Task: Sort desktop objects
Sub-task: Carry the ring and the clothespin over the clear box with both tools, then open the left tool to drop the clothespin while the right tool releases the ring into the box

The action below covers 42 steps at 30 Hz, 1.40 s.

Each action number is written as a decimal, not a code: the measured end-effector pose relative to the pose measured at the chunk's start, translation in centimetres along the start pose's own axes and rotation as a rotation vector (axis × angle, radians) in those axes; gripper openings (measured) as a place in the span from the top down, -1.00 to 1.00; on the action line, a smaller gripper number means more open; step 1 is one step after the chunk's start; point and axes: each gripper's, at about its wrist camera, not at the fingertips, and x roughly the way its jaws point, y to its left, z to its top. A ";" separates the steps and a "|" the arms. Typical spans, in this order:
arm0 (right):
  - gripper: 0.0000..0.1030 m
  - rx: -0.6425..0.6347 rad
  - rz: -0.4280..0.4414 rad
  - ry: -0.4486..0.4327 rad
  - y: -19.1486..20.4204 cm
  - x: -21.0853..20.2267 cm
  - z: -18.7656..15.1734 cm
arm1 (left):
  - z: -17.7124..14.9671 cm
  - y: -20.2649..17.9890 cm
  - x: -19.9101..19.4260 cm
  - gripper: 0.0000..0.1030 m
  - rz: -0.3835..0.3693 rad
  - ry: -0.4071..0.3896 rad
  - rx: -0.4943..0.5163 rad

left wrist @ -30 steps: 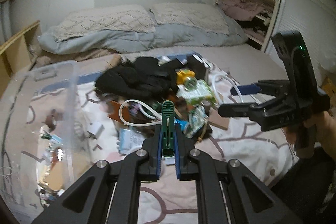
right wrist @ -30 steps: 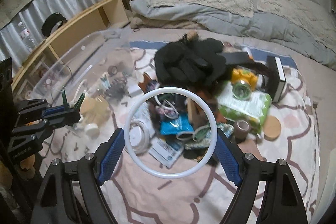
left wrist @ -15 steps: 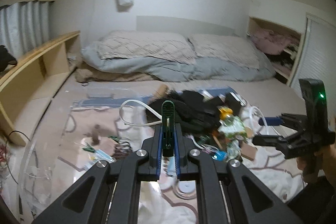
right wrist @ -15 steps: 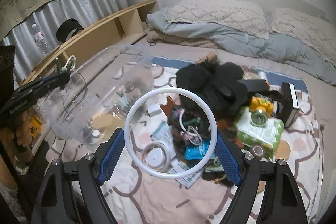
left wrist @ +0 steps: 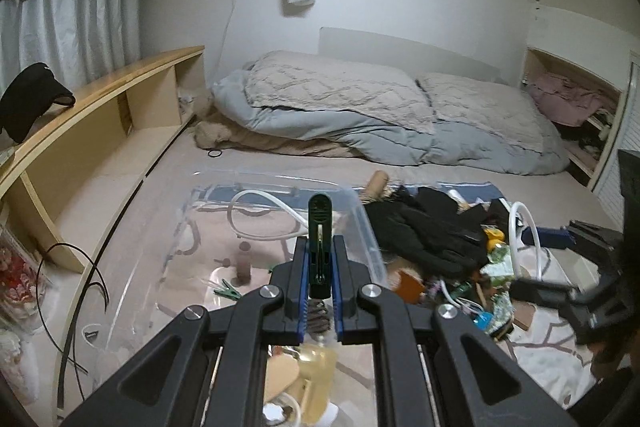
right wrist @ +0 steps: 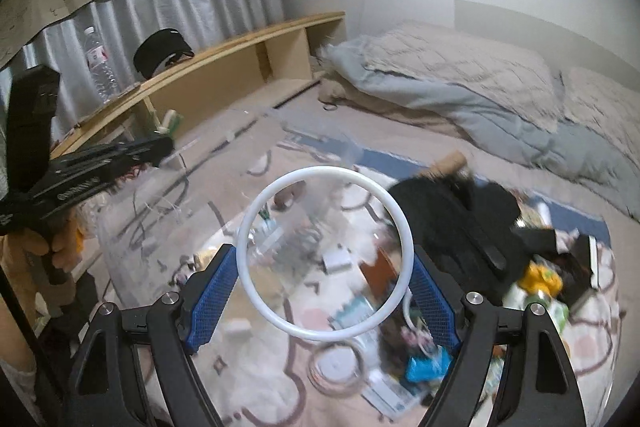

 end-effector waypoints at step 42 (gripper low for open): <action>-0.63 0.079 0.087 0.077 -0.6 5.6 1.9 | 1.1 3.4 18.3 -0.16 0.168 0.294 -0.180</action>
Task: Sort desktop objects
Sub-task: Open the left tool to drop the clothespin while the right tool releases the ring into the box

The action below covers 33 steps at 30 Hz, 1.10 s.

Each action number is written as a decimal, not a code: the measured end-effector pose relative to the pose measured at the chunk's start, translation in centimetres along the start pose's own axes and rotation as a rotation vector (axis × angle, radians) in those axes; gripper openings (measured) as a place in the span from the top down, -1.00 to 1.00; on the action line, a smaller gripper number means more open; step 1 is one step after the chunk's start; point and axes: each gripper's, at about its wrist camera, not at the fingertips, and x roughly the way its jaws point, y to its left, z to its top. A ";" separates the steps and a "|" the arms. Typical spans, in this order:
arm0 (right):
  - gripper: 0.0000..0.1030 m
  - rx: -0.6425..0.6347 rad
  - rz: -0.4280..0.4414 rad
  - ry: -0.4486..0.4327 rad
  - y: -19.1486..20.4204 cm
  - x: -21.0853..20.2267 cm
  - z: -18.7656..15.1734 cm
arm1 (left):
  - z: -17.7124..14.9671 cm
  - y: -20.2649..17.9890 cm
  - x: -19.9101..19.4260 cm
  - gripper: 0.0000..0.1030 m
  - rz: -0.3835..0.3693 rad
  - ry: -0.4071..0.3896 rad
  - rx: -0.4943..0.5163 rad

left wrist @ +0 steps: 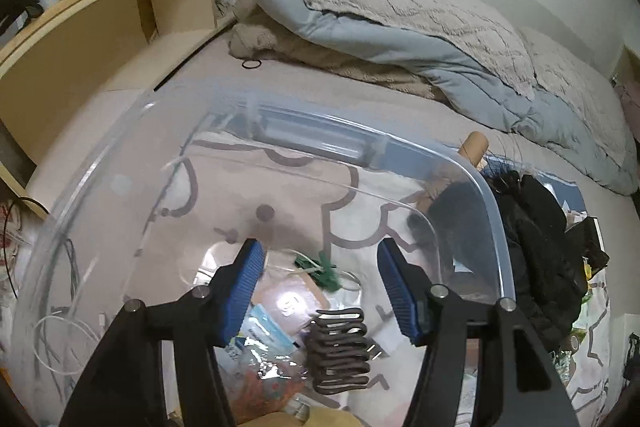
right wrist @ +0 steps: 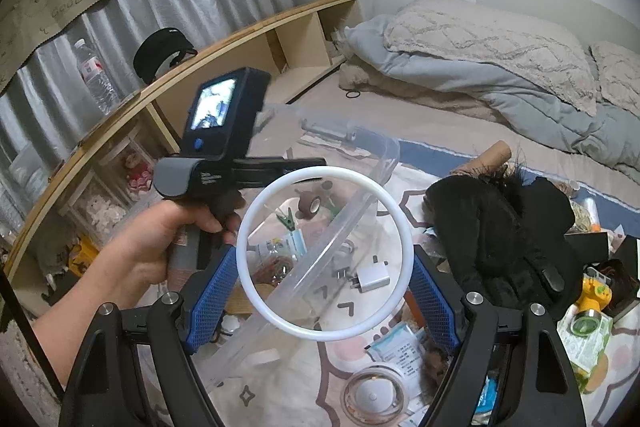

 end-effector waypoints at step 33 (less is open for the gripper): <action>-0.63 -0.004 -0.006 0.333 7.6 17.7 5.9 | -1.6 11.0 -15.2 -0.41 -0.022 -0.354 0.037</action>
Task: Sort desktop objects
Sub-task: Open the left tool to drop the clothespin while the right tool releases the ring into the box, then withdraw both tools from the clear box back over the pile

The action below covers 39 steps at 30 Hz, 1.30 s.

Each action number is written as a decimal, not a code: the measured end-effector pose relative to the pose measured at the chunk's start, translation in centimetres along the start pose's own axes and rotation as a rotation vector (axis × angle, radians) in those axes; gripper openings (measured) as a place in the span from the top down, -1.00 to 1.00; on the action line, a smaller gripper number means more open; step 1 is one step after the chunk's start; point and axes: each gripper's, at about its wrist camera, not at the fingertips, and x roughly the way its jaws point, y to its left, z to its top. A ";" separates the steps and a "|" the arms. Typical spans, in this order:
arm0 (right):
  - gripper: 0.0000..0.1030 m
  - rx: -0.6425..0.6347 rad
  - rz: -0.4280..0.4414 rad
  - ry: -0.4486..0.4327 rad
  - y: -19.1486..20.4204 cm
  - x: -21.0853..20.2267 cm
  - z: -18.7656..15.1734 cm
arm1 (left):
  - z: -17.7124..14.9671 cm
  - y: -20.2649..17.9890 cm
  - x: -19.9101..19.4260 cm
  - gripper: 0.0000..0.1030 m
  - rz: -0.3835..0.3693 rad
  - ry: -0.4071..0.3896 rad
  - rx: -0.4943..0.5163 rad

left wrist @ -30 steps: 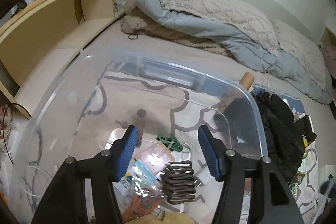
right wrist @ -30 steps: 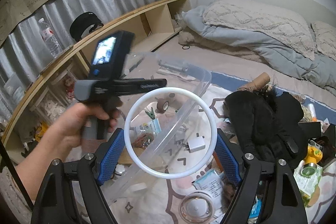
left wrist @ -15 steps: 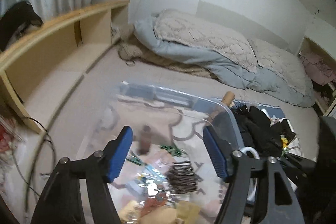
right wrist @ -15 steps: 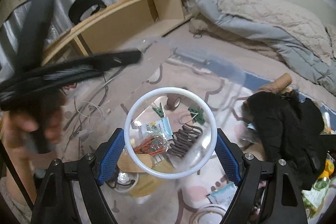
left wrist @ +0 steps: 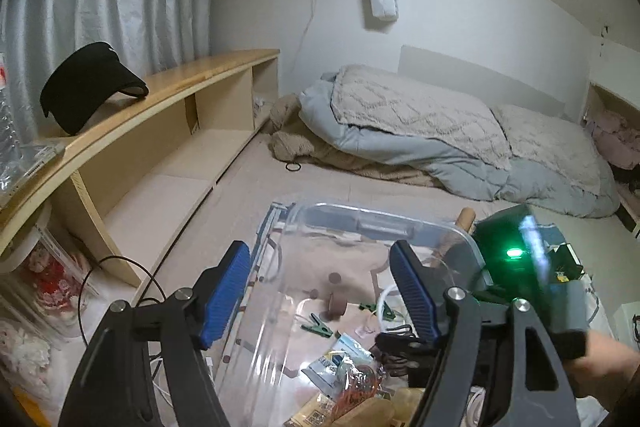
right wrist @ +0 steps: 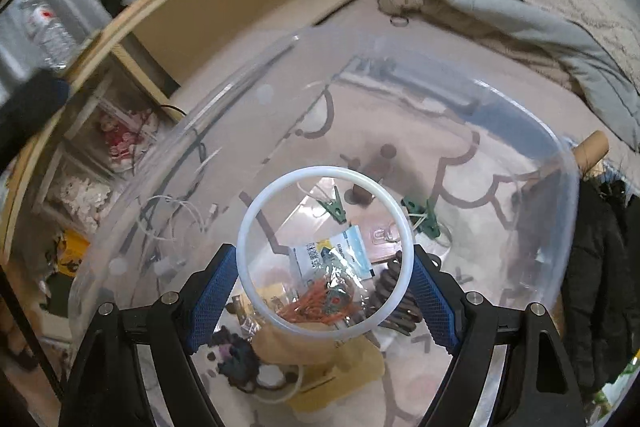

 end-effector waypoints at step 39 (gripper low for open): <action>-1.00 -0.177 0.084 -0.291 0.4 -8.5 -4.7 | -1.5 -2.9 -3.2 -0.43 0.031 0.028 0.052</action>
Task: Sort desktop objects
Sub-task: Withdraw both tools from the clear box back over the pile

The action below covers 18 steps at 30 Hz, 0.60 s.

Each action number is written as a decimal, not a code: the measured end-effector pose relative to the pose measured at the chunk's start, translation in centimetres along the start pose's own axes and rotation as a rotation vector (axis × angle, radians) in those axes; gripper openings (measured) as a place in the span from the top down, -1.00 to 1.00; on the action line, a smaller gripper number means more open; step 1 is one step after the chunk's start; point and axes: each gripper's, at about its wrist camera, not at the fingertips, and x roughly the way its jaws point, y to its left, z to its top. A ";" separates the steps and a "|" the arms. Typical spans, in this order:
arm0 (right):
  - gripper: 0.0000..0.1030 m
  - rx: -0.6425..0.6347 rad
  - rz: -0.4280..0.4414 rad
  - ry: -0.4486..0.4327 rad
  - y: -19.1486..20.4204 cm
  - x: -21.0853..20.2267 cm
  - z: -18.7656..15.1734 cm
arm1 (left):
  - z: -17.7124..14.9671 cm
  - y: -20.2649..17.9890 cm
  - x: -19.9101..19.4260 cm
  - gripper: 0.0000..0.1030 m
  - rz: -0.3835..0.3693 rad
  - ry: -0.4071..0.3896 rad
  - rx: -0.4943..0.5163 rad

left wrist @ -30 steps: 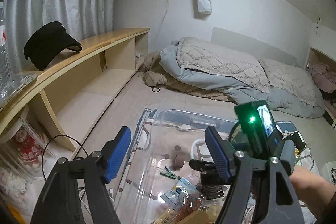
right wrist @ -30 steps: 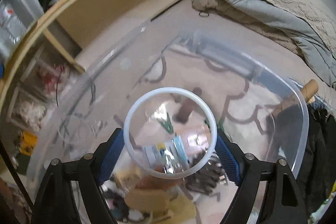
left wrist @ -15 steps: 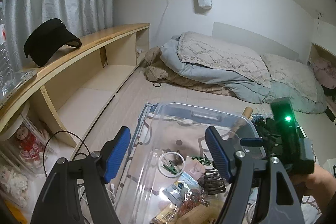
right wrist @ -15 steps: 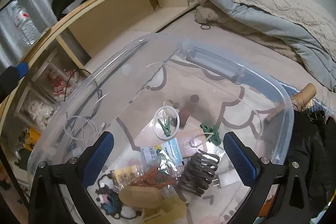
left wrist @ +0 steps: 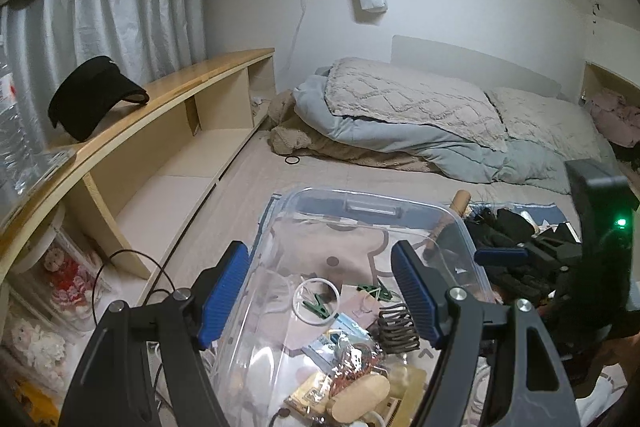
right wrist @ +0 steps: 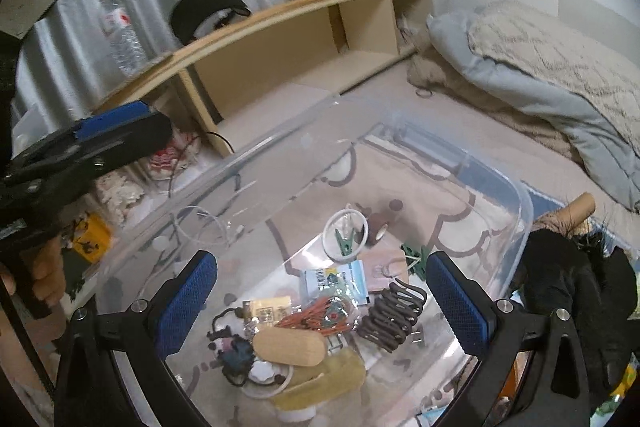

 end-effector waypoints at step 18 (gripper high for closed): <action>-1.00 -0.150 -0.031 -0.156 3.1 -9.1 -5.3 | -2.2 -4.0 -6.1 -0.54 -0.031 -0.041 0.015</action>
